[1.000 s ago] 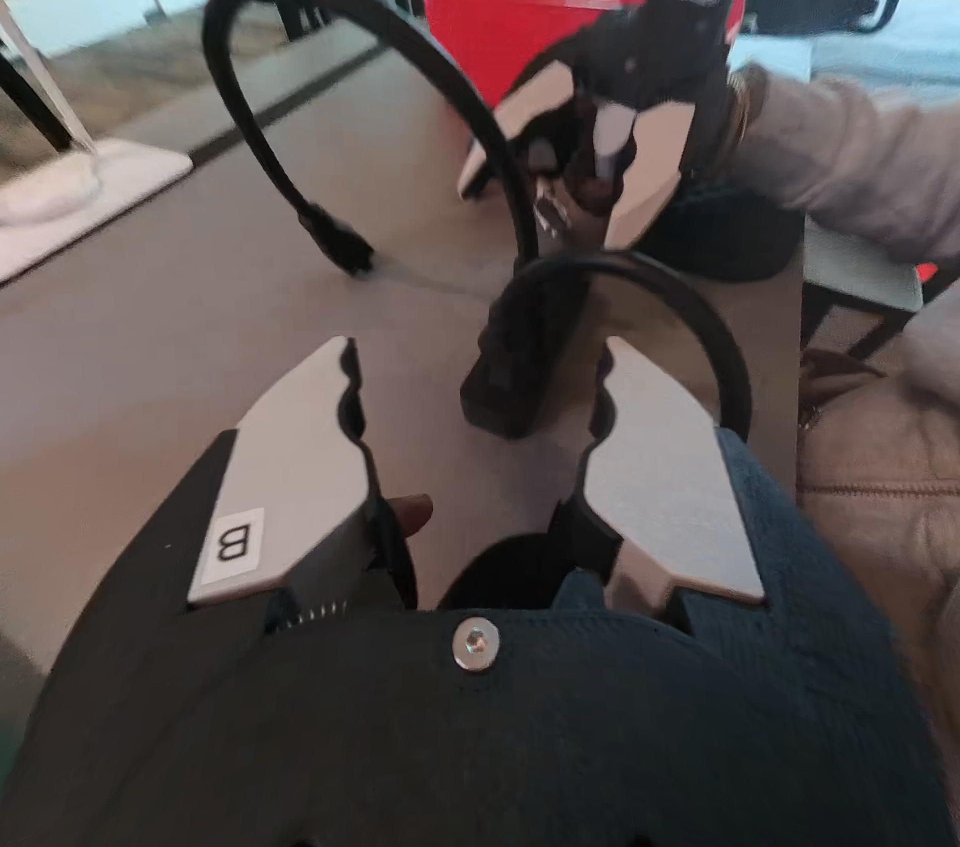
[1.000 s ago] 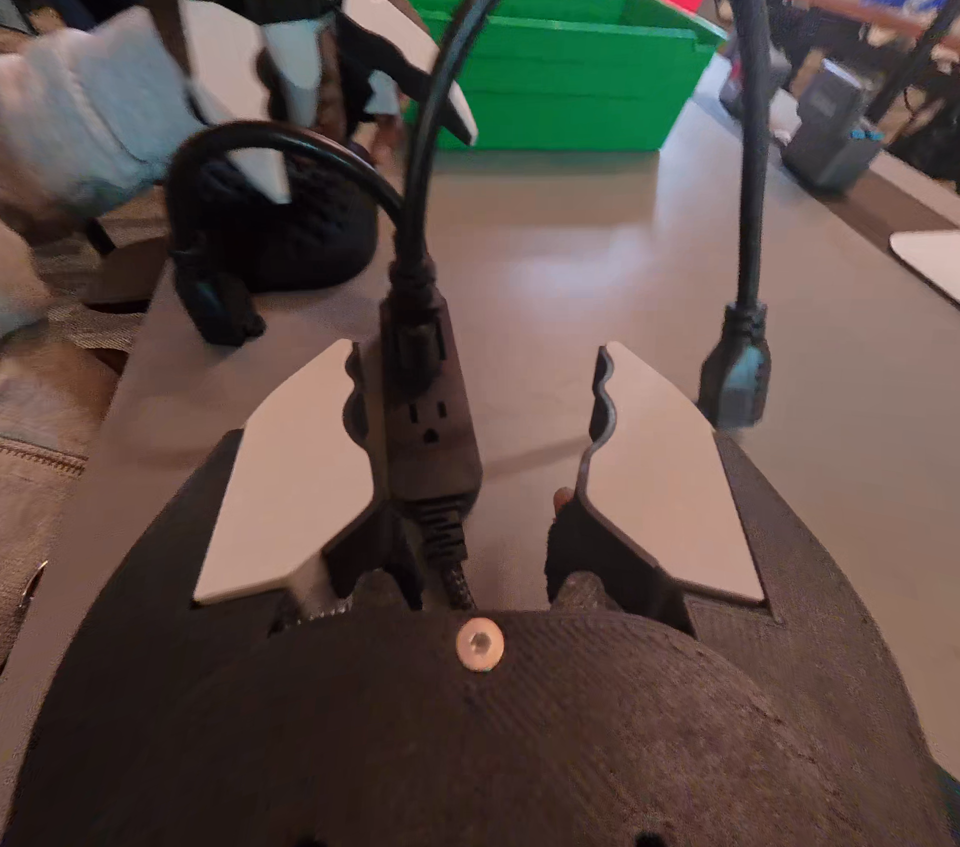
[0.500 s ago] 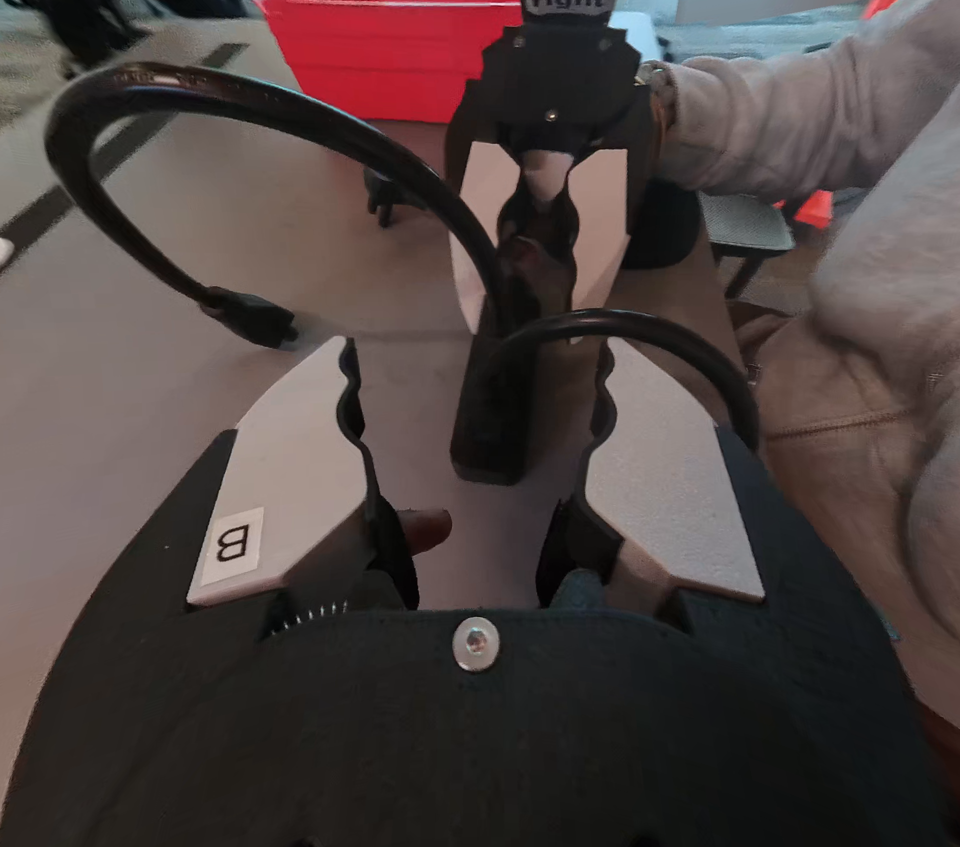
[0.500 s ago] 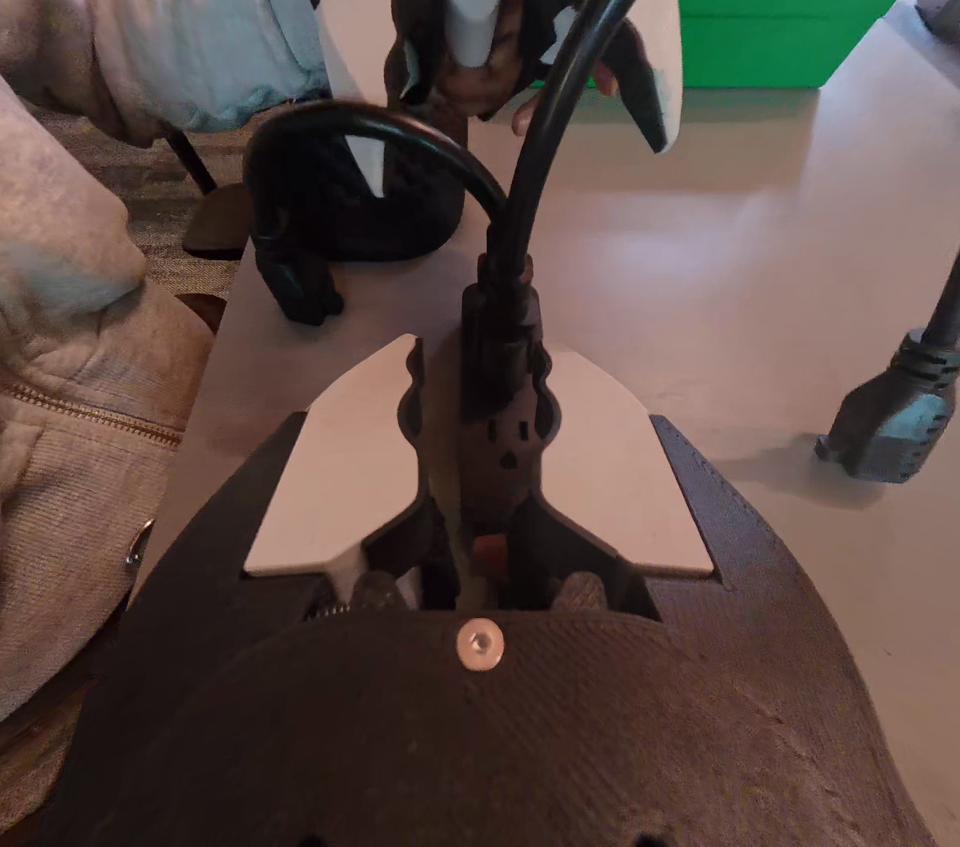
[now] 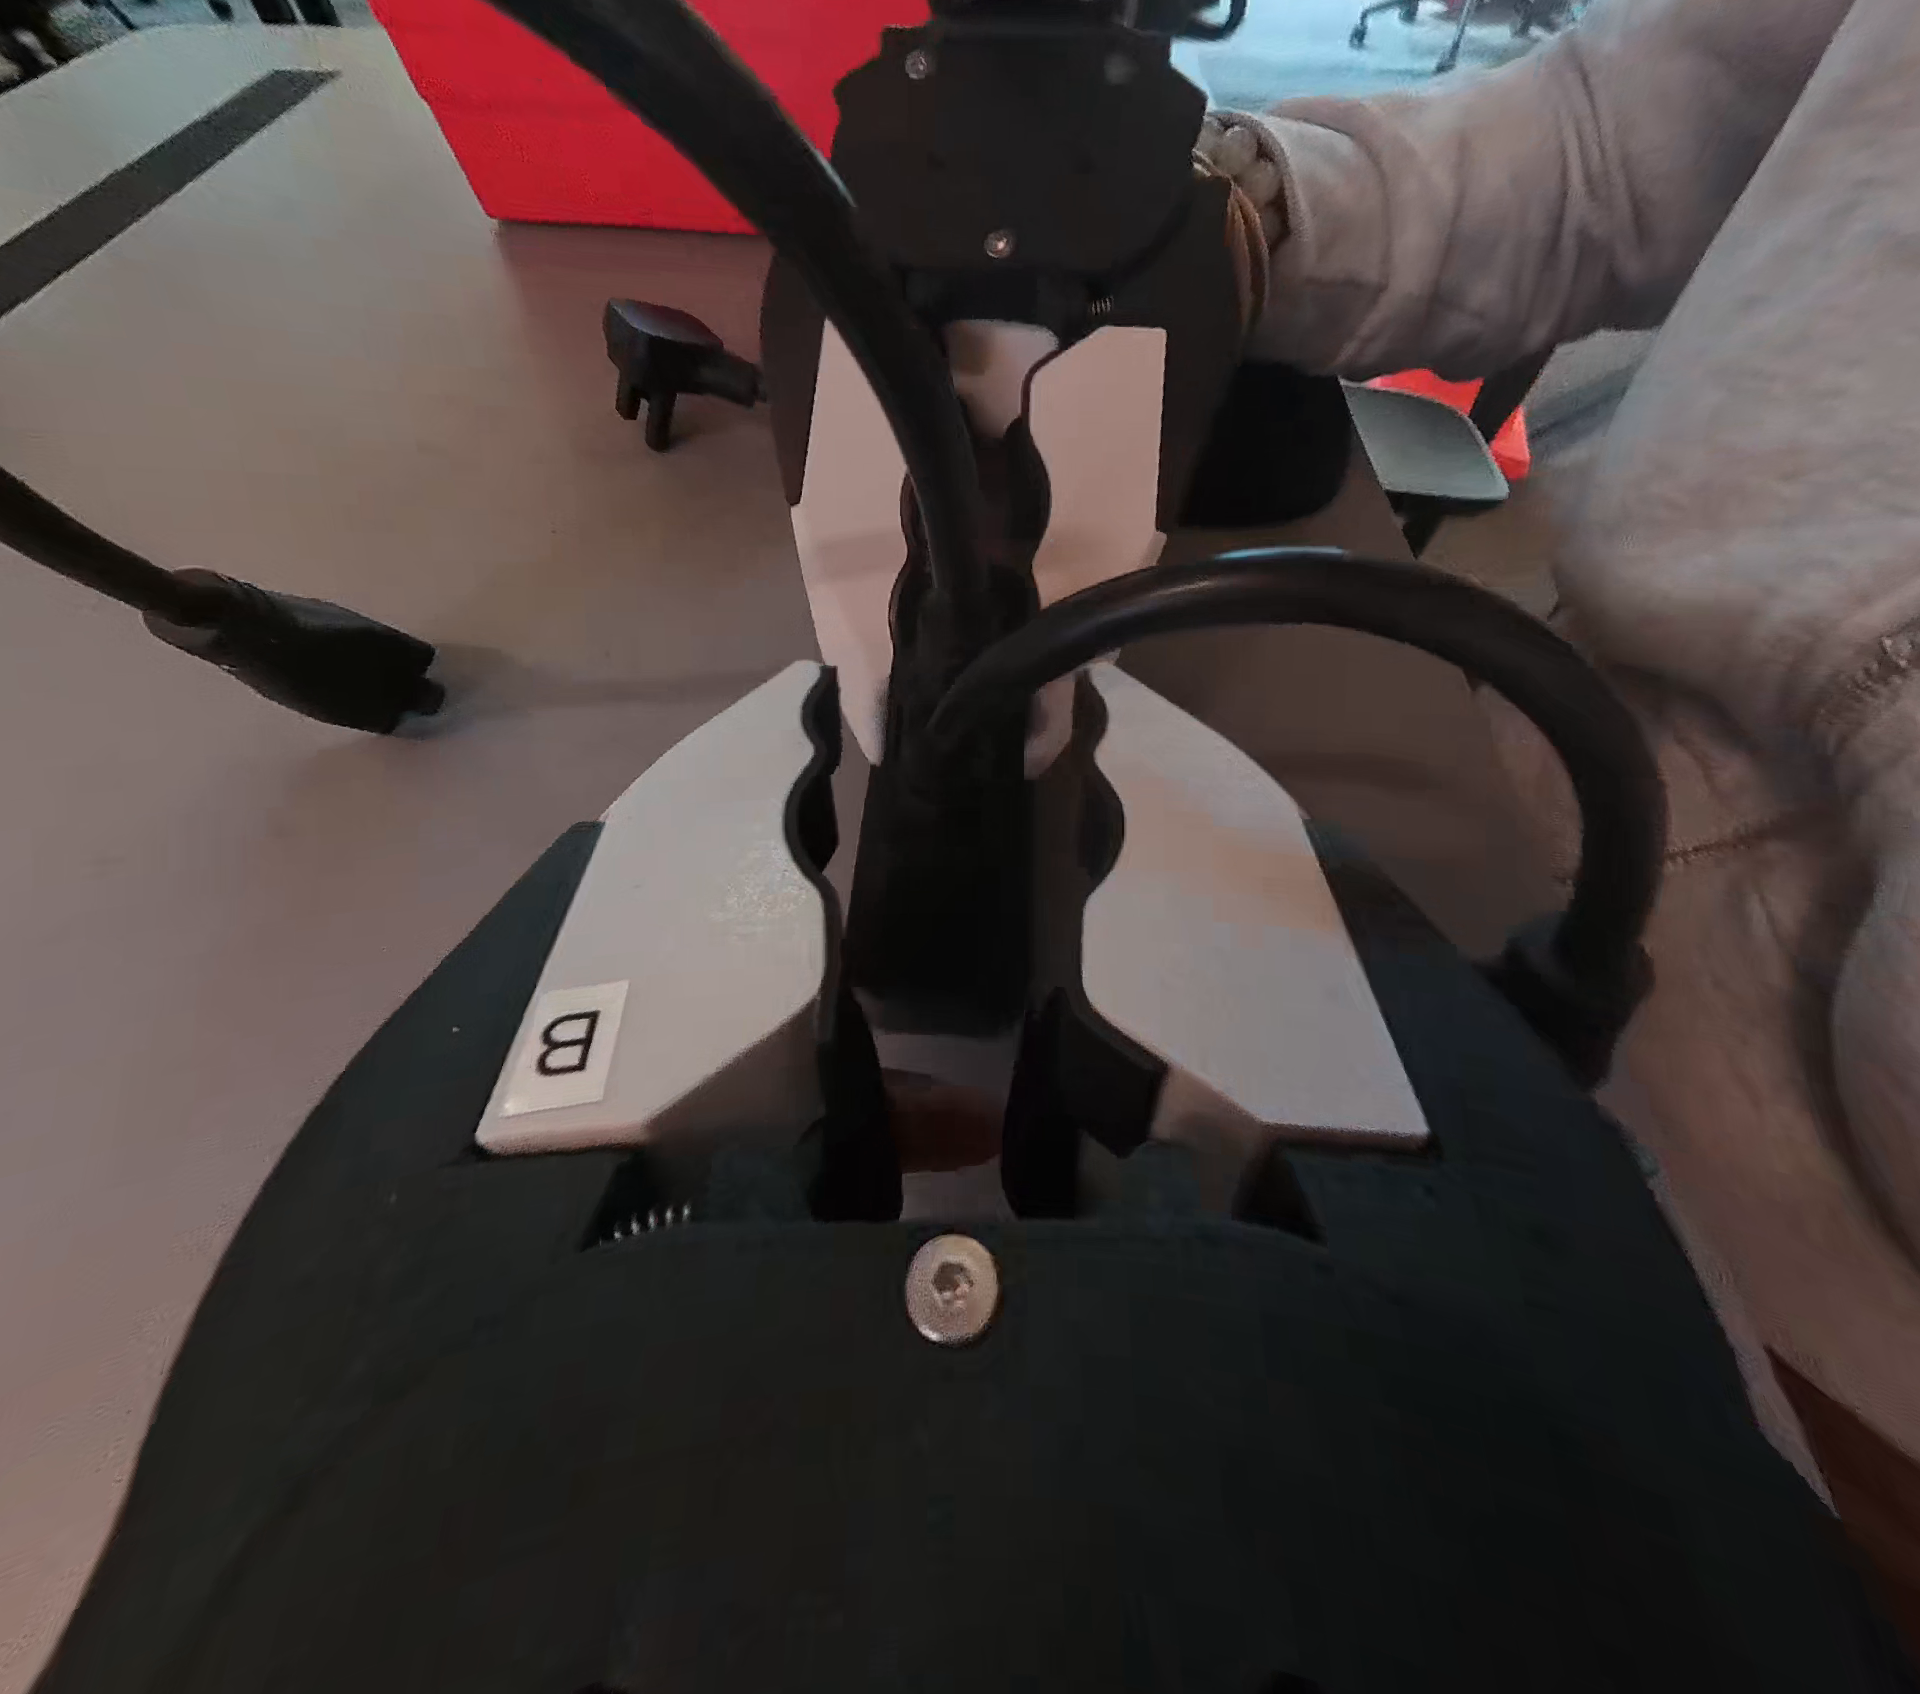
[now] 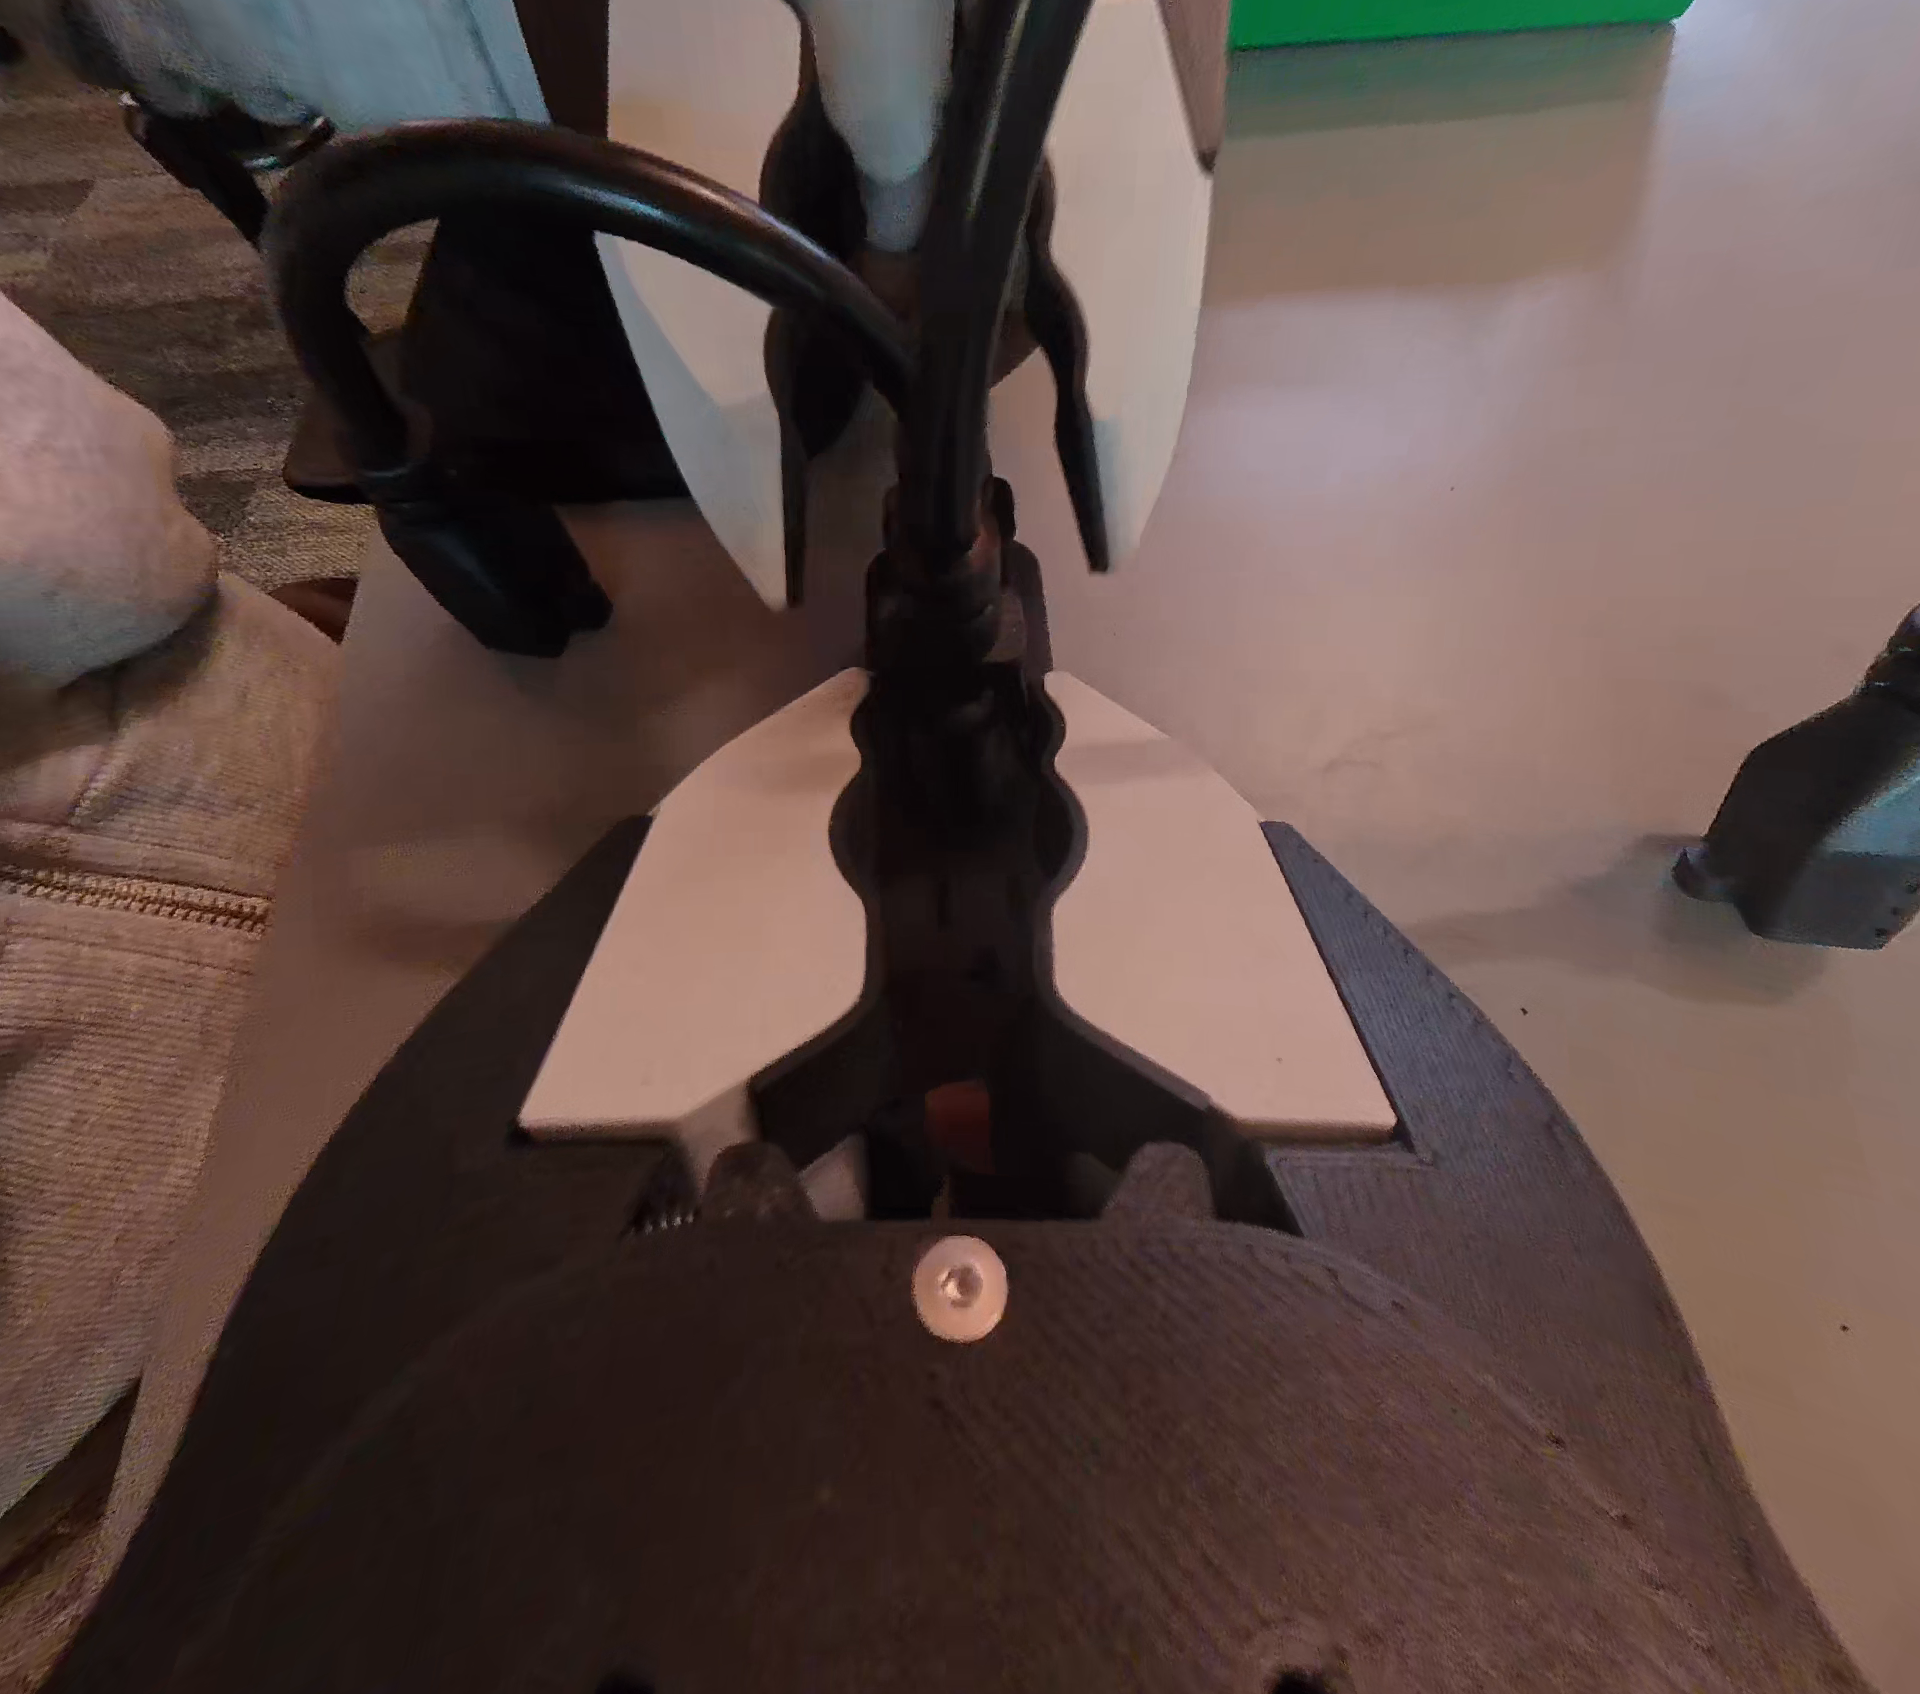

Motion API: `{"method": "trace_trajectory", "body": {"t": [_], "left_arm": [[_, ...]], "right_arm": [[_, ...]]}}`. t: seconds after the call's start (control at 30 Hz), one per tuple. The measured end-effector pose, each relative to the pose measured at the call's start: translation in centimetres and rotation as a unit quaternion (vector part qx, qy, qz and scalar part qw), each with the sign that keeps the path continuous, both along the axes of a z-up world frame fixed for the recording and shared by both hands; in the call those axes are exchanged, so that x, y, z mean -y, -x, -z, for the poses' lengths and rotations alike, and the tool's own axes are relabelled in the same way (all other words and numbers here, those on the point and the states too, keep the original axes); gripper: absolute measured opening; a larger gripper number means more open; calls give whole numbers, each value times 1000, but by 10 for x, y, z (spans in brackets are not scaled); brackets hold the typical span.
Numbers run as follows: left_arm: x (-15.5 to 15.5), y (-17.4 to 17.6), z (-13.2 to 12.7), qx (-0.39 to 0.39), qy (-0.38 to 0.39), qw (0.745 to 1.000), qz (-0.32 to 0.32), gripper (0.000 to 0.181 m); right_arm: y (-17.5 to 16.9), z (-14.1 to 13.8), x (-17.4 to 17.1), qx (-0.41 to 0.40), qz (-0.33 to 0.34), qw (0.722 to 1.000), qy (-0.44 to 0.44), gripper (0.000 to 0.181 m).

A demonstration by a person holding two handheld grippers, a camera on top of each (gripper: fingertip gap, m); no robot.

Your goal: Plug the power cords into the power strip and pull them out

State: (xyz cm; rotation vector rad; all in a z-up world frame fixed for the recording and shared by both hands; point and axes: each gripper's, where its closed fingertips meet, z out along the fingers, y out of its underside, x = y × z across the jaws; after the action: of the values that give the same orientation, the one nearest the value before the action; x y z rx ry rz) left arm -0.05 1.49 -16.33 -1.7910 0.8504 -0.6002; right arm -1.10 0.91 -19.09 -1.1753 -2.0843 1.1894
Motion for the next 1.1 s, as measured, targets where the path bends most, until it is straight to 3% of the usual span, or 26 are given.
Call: {"method": "trace_trajectory", "body": {"t": [0.17,0.4,0.6,0.87,0.97,1.1], "left_arm": [[-1,-9,-9,24,-23,999,18,23],[-4,-8,1,-22,-14,999,23,16],[-4,-9,2,-21,15,999,27,17],[-3,-10,3,-33,49,998,21,17],[-3,-10,3,-31,49,998,14,17],[-3,-10,3,-33,51,998,11,17]], "right_arm": [[-1,0,1,2,-3,1000,6,27],[-2,1,0,11,3,1000,7,27],[-3,2,-1,33,12,999,-7,27],[-5,4,-2,98,20,992,-74,27],[-6,1,-3,86,26,990,-113,27],[-16,-19,-2,75,43,995,-47,25]]}}
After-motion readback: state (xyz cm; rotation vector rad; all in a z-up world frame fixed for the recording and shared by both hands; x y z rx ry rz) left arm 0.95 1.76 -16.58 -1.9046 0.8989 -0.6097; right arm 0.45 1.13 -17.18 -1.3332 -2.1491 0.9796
